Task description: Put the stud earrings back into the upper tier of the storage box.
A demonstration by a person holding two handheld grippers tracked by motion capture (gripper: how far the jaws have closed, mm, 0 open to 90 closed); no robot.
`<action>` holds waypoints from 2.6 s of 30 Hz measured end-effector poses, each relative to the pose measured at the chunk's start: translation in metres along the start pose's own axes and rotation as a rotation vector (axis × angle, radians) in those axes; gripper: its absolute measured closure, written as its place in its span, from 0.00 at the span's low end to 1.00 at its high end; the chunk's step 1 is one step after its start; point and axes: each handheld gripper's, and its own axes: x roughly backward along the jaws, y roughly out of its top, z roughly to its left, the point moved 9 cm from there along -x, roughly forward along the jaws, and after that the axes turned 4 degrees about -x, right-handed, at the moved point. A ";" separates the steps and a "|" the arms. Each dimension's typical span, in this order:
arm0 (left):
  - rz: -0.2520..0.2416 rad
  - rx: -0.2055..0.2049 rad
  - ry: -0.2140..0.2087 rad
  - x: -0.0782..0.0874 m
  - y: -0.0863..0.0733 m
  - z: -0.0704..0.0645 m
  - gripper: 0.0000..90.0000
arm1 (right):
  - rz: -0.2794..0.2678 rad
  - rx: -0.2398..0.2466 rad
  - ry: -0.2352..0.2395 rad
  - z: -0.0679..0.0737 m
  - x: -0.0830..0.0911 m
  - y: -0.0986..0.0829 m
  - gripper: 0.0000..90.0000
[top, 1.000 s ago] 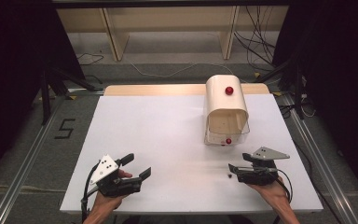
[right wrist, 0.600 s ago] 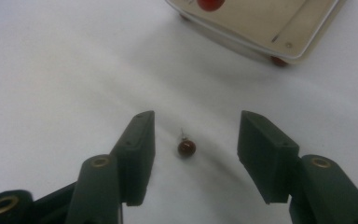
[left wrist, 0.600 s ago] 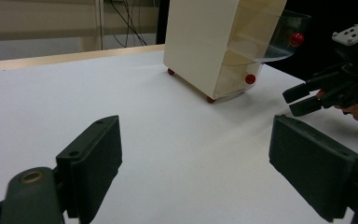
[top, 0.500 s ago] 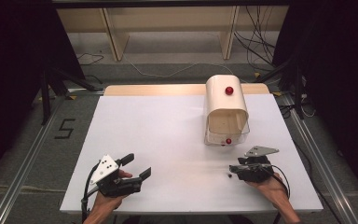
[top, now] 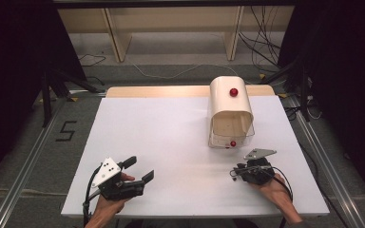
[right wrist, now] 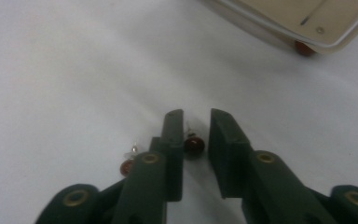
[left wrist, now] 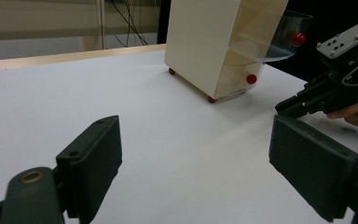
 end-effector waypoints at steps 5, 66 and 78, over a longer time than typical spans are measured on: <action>-0.001 -0.001 0.000 0.000 0.000 0.000 0.18 | 0.004 -0.018 0.016 0.001 0.001 0.000 0.89; -0.006 0.002 0.008 0.002 0.000 0.002 0.18 | -0.392 0.041 0.120 0.044 0.112 0.120 0.89; -0.010 0.001 0.010 0.002 0.000 0.002 0.18 | -0.414 0.004 0.096 0.028 0.110 0.133 0.89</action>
